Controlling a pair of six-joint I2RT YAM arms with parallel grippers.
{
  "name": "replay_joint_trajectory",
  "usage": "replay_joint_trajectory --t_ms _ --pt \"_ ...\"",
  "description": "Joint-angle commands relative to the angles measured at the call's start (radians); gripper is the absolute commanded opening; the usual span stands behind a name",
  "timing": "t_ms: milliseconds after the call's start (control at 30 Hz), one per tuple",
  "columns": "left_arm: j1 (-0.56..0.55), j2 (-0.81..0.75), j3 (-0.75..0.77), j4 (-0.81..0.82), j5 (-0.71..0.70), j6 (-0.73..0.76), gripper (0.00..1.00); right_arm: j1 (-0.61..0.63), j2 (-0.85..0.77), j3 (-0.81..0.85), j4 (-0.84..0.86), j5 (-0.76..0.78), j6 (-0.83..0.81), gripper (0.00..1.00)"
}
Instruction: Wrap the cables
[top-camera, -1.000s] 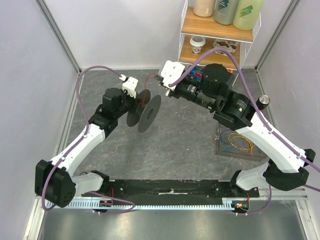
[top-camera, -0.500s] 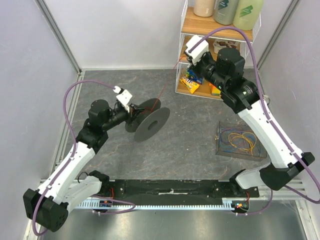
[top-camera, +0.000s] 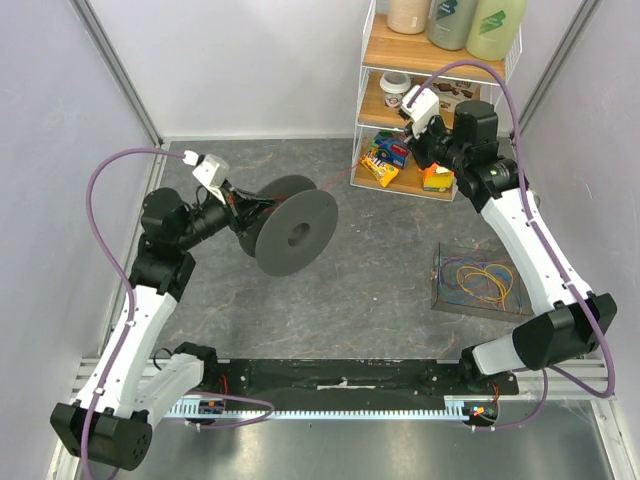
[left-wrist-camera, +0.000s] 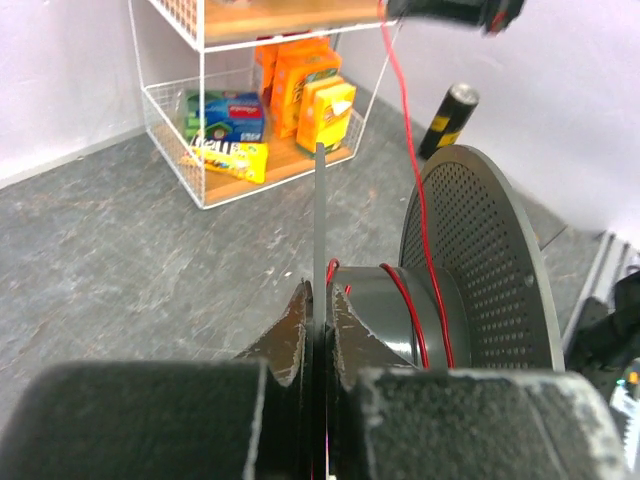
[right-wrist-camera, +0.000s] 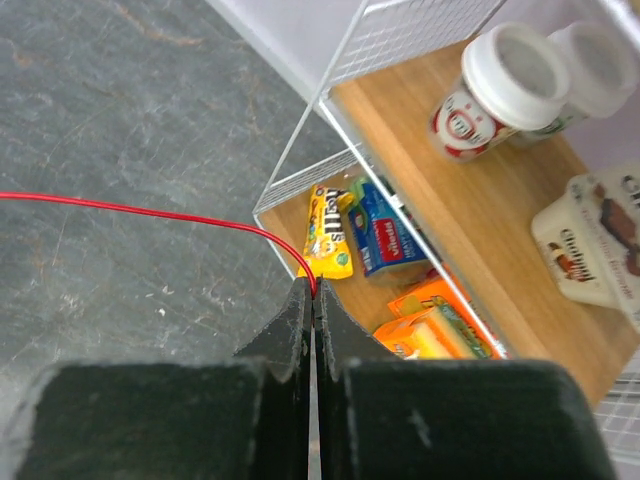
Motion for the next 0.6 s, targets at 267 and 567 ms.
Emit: replay_joint_trajectory --t_ms 267,567 --pt "0.102 0.075 0.183 0.220 0.006 -0.526 0.02 -0.027 -0.003 -0.143 0.042 -0.175 0.018 0.00" --pt "0.105 0.164 0.318 0.133 -0.233 -0.661 0.02 -0.001 -0.122 -0.336 0.092 -0.265 0.124 0.00"
